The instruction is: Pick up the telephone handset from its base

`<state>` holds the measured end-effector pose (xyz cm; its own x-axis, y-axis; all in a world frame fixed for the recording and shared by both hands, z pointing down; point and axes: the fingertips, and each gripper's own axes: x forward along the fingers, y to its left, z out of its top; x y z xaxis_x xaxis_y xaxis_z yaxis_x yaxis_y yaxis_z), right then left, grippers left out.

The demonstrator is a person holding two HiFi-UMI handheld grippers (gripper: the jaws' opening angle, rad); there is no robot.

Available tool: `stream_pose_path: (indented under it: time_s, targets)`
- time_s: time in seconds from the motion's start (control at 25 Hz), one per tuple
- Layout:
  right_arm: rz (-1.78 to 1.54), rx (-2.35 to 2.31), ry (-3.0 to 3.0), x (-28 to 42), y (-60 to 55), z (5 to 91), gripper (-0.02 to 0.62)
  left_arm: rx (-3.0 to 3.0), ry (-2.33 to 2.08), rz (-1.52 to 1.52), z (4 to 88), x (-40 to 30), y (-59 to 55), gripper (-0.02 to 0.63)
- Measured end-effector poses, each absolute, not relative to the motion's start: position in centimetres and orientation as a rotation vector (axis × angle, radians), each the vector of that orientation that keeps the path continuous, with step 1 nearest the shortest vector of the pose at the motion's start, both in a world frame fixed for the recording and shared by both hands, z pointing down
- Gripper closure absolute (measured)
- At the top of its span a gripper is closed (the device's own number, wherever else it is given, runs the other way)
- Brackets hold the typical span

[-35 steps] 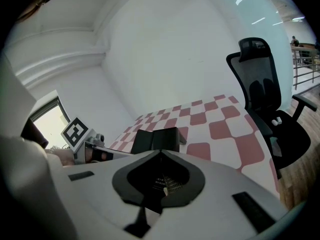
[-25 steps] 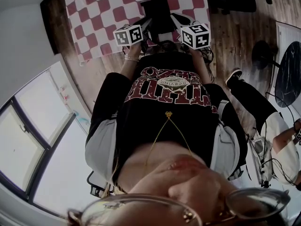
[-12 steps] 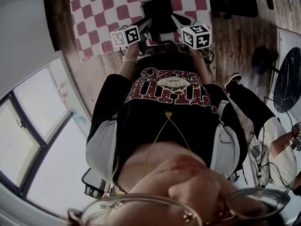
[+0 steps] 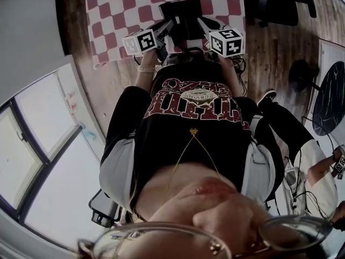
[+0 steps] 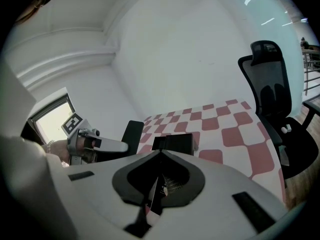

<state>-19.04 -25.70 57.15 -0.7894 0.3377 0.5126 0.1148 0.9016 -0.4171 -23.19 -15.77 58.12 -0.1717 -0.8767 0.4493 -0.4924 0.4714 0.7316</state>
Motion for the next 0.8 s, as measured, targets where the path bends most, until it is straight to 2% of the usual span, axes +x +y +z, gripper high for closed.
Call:
stream_pose_path:
  time_s: [0.8]
  targets:
    - [0.476,-0.343,-2.487,-20.2,-25.1,56.1,0.577,1.252,-1.846,-0.727,51.4,-25.4,-14.2,0.525]
